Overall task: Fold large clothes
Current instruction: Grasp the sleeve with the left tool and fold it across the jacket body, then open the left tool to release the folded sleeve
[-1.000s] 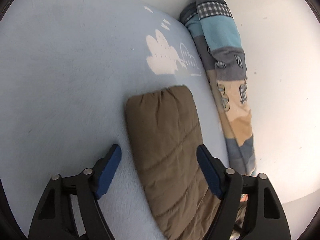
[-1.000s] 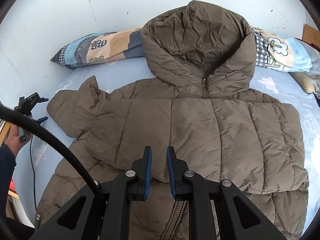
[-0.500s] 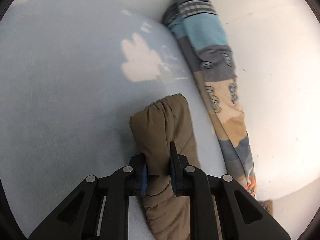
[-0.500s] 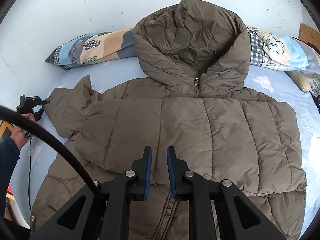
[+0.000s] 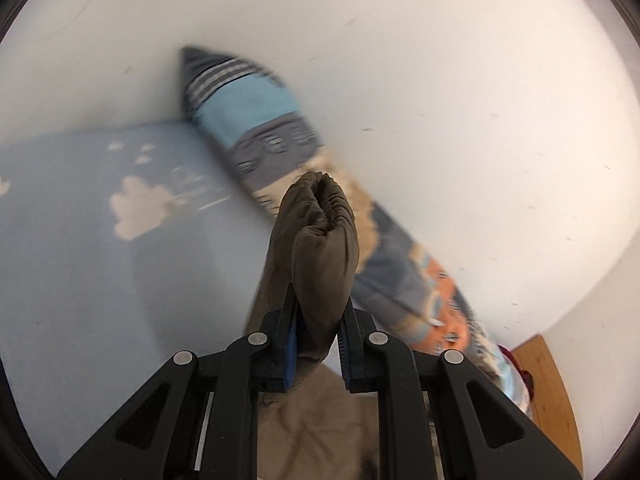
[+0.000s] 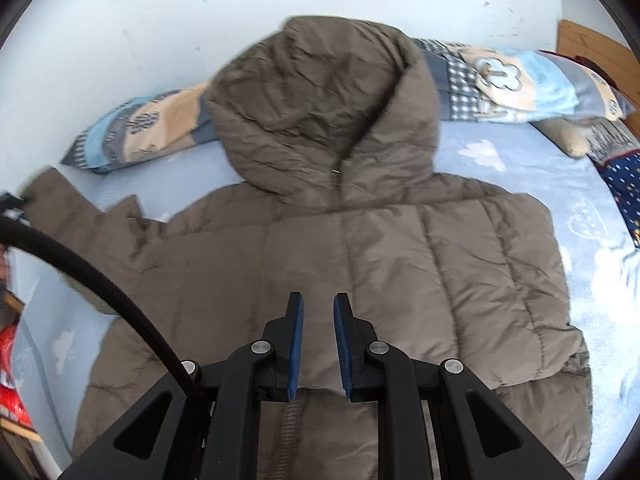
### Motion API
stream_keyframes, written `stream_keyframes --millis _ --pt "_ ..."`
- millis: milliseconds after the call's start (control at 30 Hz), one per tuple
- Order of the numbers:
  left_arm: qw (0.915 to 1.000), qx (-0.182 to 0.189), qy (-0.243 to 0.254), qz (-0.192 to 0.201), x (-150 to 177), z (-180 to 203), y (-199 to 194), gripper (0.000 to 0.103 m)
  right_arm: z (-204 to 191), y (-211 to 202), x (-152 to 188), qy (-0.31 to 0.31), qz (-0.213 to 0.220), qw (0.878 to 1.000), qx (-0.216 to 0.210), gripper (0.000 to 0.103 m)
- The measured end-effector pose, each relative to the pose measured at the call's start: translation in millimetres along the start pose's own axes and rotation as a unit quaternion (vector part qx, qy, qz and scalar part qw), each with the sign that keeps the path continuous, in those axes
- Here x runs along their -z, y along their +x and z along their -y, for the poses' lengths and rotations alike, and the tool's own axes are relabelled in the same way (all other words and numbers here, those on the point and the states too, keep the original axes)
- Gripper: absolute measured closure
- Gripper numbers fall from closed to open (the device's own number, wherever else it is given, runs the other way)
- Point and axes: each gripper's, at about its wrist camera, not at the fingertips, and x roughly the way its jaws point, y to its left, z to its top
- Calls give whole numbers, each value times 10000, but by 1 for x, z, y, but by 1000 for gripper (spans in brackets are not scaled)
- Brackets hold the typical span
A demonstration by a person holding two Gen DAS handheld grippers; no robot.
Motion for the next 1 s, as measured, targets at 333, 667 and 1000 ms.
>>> stream_keyframes --millis 333,667,1000 --pt "9913 988 856 -170 39 136 -48 87 30 10 0 530 -403 9978 -19 86" --pt "9628 1637 1705 -1311 162 251 -13 87 76 -55 -18 958 349 9948 35 86" --pt "9374 1512 1884 -2509 335 299 76 86 158 -97 -20 1564 644 9837 614 86"
